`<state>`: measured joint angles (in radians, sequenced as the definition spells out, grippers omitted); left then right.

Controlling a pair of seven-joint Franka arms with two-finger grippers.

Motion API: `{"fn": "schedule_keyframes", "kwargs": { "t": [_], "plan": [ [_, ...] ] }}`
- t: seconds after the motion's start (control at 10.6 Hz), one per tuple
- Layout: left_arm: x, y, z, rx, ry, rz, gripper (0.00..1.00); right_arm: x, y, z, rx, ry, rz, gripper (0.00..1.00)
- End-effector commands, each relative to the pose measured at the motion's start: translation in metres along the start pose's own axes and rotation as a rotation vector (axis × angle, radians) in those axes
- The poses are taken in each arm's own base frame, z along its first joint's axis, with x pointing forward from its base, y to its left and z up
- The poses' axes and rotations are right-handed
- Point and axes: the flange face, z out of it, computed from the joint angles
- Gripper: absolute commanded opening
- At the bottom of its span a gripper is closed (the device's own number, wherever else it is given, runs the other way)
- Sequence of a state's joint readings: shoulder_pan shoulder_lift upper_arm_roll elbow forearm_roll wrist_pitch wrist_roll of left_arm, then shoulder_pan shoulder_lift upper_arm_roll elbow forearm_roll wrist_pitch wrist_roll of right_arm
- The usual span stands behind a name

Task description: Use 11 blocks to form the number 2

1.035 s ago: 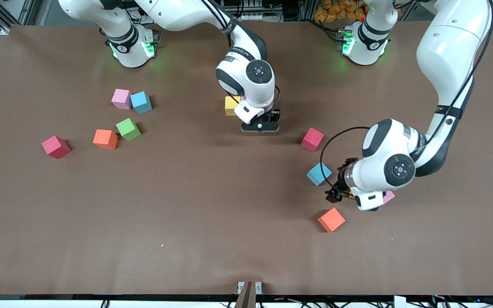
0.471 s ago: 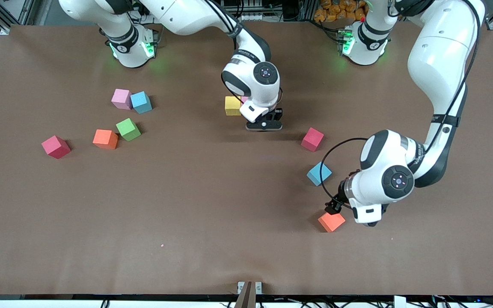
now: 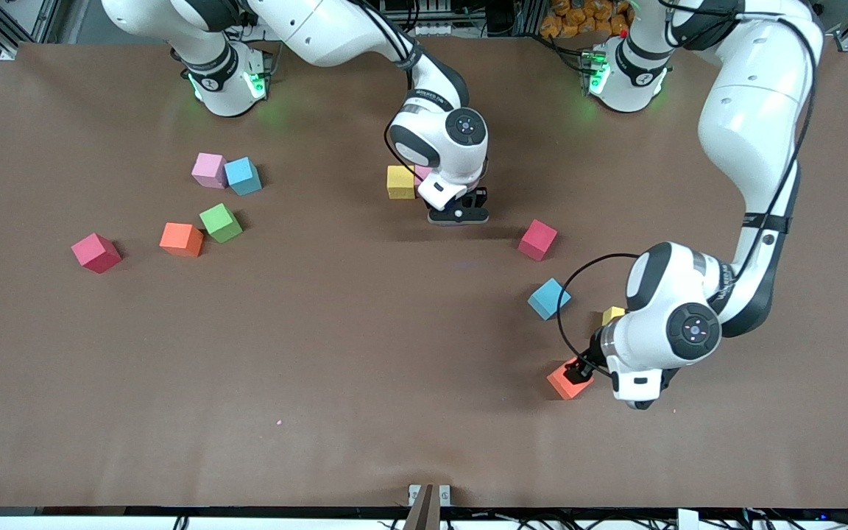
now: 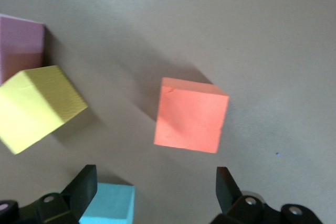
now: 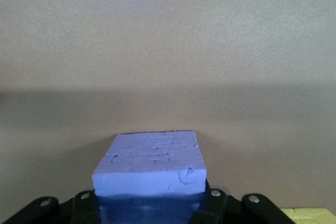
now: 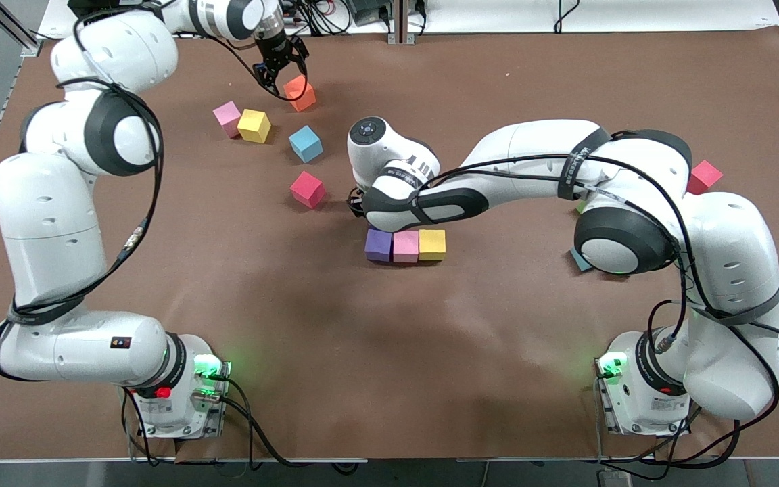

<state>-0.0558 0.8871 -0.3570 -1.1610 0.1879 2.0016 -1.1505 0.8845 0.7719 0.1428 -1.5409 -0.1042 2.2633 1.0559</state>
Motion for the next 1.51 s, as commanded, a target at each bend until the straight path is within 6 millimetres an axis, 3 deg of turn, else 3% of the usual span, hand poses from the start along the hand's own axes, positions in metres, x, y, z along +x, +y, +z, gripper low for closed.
{"fn": "schedule_keyframes", "kwargs": {
  "t": [0.0,0.19,0.56,0.85,1.13,1.41],
  "plan": [
    [0.003,0.013,0.000,-0.052,0.046,0.041,1.00,0.000,-0.005,0.003,-0.008,0.008,0.021,0.29],
    [0.004,0.018,-0.003,-0.090,0.067,0.097,1.00,0.001,-0.005,0.002,-0.011,0.007,0.020,0.29],
    [0.011,0.016,0.008,-0.095,0.083,0.185,1.00,0.001,-0.003,0.001,-0.010,-0.001,0.028,0.29],
    [0.019,0.010,0.030,-0.072,0.079,0.230,1.00,0.000,-0.004,-0.001,-0.009,-0.002,0.029,0.29],
    [0.013,0.017,0.037,-0.104,0.092,0.245,1.00,-0.002,-0.005,-0.002,-0.010,-0.006,0.024,0.29],
    [0.021,0.013,0.042,-0.100,0.105,0.257,1.00,-0.003,-0.005,-0.001,-0.016,-0.009,0.023,0.29]
  ]
}}
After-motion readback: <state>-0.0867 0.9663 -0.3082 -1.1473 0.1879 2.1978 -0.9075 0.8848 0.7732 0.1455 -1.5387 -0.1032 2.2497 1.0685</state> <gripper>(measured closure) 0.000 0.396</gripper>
